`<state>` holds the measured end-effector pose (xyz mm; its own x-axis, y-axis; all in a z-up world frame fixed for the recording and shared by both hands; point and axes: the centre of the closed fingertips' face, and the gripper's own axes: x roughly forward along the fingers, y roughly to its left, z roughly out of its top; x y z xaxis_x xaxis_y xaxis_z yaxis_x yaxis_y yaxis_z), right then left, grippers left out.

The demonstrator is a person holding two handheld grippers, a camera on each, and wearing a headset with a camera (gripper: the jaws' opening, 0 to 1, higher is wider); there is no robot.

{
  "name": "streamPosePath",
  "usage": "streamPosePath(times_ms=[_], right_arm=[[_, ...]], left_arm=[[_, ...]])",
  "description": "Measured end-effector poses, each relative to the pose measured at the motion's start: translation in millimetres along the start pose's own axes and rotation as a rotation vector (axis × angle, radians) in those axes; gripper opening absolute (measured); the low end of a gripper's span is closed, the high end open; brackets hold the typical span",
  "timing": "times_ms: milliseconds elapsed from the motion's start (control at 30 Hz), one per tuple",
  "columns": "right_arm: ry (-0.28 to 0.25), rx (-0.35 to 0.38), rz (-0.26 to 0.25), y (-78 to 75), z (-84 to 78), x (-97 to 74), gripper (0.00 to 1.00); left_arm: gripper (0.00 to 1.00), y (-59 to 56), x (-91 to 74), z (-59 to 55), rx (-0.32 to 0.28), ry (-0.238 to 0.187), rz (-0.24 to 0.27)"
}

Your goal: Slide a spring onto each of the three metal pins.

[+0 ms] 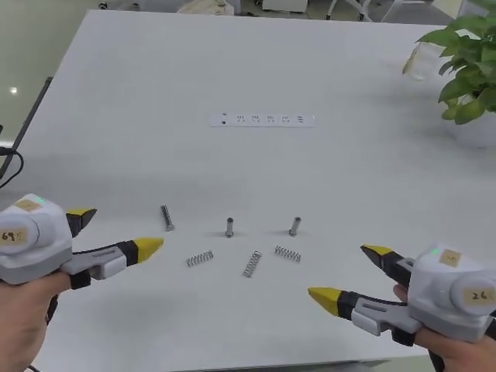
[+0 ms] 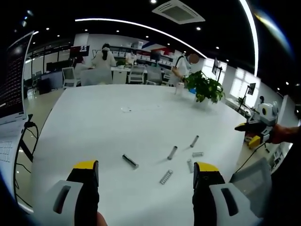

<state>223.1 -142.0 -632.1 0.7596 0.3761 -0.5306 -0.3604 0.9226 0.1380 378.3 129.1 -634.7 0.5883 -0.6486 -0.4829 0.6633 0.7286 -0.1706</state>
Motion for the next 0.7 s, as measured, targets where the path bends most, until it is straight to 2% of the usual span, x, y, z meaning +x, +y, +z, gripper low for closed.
streamPosePath(times_ms=[200,300,567,700], right_arm=[[0.006,0.001,-0.003,-3.6,-0.2,-0.2,0.73],[0.01,0.0,-0.003,-4.8,-0.7,0.6,0.73],[0.019,0.004,0.004,-6.1,-2.4,4.8,0.73],[0.018,0.011,0.01,-7.7,-2.7,5.9,0.72]], left_arm=[[0.79,8.3,12.0,0.0,-0.014,0.004,0.006],[0.78,12.9,20.9,-2.3,-0.04,0.005,0.01],[0.77,18.9,47.1,-13.2,-0.062,0.036,0.01],[0.72,23.3,58.4,-21.0,-0.094,0.06,0.03]])
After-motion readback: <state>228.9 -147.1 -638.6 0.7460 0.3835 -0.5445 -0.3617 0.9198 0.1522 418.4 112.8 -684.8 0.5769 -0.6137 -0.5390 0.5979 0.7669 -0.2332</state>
